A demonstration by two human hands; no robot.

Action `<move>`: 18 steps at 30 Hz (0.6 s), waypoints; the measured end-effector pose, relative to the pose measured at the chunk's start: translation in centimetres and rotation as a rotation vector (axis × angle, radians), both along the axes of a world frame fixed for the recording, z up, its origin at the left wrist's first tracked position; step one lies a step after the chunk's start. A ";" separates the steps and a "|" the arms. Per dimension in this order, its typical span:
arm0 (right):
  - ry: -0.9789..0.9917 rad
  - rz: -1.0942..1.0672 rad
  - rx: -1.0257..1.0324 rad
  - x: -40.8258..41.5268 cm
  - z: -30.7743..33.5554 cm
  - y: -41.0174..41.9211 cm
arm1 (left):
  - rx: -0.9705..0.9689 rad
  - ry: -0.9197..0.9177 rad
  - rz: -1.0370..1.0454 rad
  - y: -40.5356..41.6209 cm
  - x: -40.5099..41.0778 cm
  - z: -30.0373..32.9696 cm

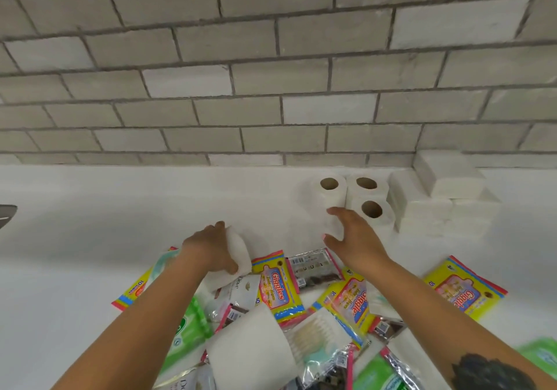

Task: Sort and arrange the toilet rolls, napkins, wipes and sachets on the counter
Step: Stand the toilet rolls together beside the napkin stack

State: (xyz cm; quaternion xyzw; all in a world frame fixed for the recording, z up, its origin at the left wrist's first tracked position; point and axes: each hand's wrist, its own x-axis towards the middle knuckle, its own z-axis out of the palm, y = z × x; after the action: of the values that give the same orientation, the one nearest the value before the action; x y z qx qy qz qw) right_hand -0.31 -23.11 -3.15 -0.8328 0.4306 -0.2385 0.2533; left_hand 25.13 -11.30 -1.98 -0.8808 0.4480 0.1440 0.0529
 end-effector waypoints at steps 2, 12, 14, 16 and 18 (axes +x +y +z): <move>0.043 0.032 -0.064 0.2 -0.1 0.6 | -0.057 0.026 0.013 0.0 0.4 0.2; 0.356 0.285 0.064 1.3 -1.8 2.1 | -0.606 0.428 0.017 -3.0 -2.7 2.3; 0.462 0.312 0.052 1.4 -2.4 2.4 | -0.724 0.566 0.018 -4.1 -4.0 2.0; 0.512 0.324 0.011 1.7 -3.2 2.6 | -0.791 0.712 0.027 -5.3 -5.2 1.5; 0.551 0.336 -0.017 1.9 -4.0 2.7 | -0.804 0.814 0.015 -6.6 -6.2 0.7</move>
State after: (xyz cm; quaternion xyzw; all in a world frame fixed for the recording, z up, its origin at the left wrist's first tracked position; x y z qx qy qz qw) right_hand 1.57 -20.46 -7.16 -0.9276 0.3375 0.0375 0.1559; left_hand 18.88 -17.90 -1.28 -0.7084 0.4456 0.2901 -0.4642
